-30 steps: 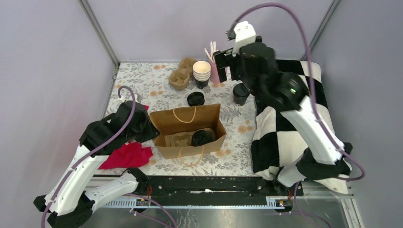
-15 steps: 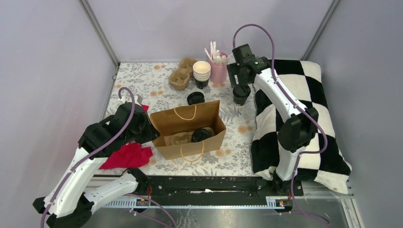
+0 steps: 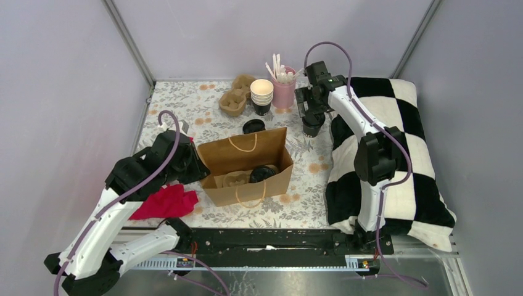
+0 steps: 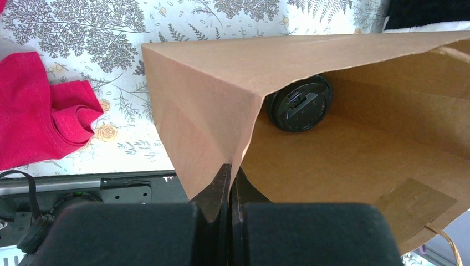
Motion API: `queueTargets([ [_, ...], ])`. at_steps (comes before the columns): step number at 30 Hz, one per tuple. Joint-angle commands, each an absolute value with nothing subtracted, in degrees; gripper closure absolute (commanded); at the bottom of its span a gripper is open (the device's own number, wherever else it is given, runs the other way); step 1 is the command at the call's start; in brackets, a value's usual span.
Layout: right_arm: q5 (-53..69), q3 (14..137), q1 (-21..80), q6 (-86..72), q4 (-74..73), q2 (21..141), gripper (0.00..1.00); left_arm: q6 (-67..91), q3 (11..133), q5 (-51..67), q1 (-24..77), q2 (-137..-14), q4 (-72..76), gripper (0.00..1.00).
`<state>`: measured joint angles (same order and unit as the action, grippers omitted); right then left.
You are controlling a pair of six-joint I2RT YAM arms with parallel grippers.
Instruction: Pack the takeout coffee
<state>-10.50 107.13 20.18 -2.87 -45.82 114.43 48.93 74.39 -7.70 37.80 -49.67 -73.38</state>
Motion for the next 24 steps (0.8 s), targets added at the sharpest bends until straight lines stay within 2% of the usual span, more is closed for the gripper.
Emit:
queueTargets([
  [1, -8.46, 110.81, 19.89, -2.19, -45.64, 116.6, 0.0, 47.43, 73.91, -7.34, 37.89, -50.48, -70.23, 1.0],
  [20, -7.22, 108.04, 18.35, -1.91, -44.37, 117.2, 0.0, 46.58, 73.65, -7.02, 37.86, -51.15, -69.67, 1.0],
  [24, -5.86, 107.62, 17.7, -1.93, -44.24, 117.16, 0.04, 46.49, 73.58, -6.95, 37.88, -51.15, -69.44, 1.0],
])
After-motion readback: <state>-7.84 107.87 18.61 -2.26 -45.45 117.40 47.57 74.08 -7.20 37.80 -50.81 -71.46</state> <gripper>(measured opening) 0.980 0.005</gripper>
